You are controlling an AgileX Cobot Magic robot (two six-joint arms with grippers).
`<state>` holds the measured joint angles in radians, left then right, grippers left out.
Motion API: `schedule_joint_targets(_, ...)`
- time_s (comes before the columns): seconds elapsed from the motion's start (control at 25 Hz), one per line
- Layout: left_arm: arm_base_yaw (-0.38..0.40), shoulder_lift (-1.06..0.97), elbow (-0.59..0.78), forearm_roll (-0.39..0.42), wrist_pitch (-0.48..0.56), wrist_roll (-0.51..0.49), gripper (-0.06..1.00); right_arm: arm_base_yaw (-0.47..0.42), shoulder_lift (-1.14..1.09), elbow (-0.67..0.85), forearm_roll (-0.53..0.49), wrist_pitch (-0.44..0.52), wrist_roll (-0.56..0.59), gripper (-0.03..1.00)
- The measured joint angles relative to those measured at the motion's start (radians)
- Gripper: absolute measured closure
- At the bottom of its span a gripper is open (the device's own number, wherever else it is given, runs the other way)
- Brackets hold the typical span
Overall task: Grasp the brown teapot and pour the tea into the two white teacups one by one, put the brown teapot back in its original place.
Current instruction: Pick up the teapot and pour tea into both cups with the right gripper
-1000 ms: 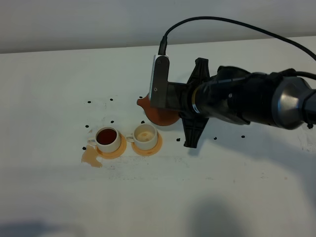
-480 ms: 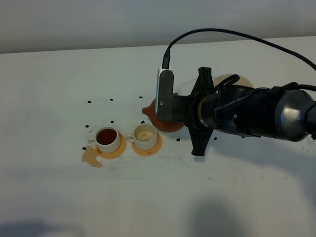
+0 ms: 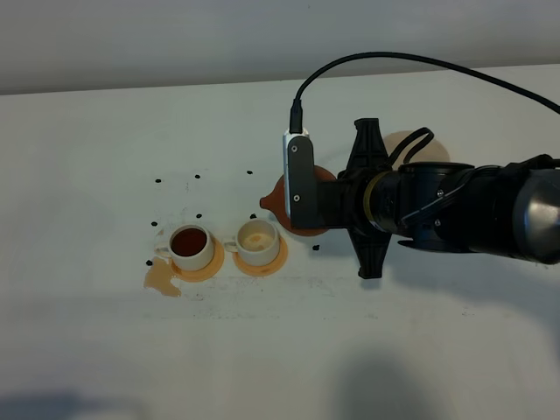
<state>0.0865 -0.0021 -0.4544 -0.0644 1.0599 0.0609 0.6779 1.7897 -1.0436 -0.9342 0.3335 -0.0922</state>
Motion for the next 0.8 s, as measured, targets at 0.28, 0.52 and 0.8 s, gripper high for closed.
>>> schedule_joint_targets(0.28,0.000,0.000,0.000,0.000,0.000,0.000,0.44,0.015,0.002,0.000,-0.123,0.013,0.048,0.85)
schedule_joint_targets(0.52,0.000,0.000,0.000,0.000,0.000,0.000,0.44,0.015,0.024,0.000,-0.189,0.024,0.067,0.85)
schedule_joint_targets(0.8,0.000,0.000,0.000,0.000,0.000,0.000,0.44,0.015,0.043,0.000,-0.241,0.024,0.067,0.85)
